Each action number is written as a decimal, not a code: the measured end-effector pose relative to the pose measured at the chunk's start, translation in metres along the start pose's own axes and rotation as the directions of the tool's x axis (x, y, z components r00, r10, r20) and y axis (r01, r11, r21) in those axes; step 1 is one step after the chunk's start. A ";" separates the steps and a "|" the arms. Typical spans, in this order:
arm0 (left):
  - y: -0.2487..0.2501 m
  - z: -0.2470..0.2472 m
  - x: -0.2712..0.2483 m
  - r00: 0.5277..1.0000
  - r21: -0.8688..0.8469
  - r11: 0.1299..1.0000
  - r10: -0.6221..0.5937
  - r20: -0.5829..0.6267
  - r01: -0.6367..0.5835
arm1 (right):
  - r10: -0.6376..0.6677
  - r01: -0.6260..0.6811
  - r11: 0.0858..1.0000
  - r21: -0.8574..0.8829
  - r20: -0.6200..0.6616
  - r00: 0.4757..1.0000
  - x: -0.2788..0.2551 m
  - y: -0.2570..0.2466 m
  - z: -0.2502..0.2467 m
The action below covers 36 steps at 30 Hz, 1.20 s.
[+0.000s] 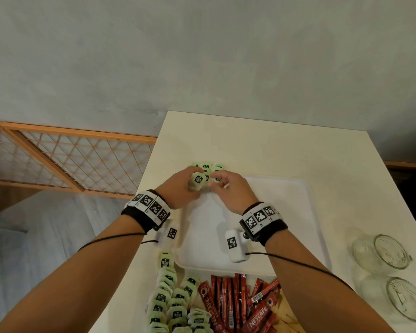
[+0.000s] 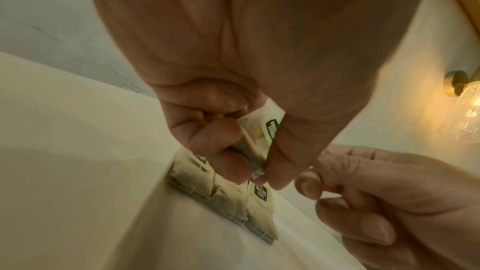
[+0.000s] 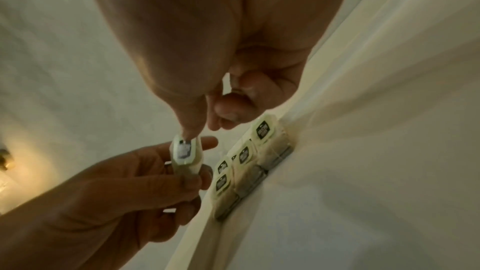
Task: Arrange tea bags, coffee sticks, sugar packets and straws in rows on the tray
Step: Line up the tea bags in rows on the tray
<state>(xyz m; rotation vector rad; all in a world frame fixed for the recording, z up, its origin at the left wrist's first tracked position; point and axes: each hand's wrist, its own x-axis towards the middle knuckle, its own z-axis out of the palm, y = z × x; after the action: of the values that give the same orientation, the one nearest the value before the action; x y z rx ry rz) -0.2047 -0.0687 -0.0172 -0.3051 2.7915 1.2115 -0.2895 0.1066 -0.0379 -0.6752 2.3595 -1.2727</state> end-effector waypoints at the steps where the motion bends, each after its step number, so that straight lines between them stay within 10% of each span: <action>1: 0.001 0.001 -0.002 1.000 -0.009 1.000 0.006 0.003 -0.006 | -0.023 0.023 1.000 0.003 0.032 0.999 -0.001 -0.003 0.003; 8: 0.001 -0.002 -0.014 0.997 -0.142 0.990 0.019 0.075 -0.008 | -0.075 0.082 0.993 -0.089 0.081 0.994 -0.003 -0.017 0.006; 21: -0.011 -0.004 -0.025 0.974 -0.363 0.930 -0.126 -0.190 0.050 | -0.034 0.032 0.999 0.020 0.127 0.991 -0.013 -0.020 0.014; 36: -0.034 -0.012 -0.053 0.934 -0.106 0.952 -0.303 -0.187 0.288 | 0.235 -0.226 0.970 -0.087 0.129 0.963 0.001 -0.016 0.041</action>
<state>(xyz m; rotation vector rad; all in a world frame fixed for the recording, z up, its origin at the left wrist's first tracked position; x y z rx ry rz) -0.1454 -0.0922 -0.0251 -0.8665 2.7256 1.2778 -0.2642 0.0710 -0.0461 -0.4755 2.2995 -1.0134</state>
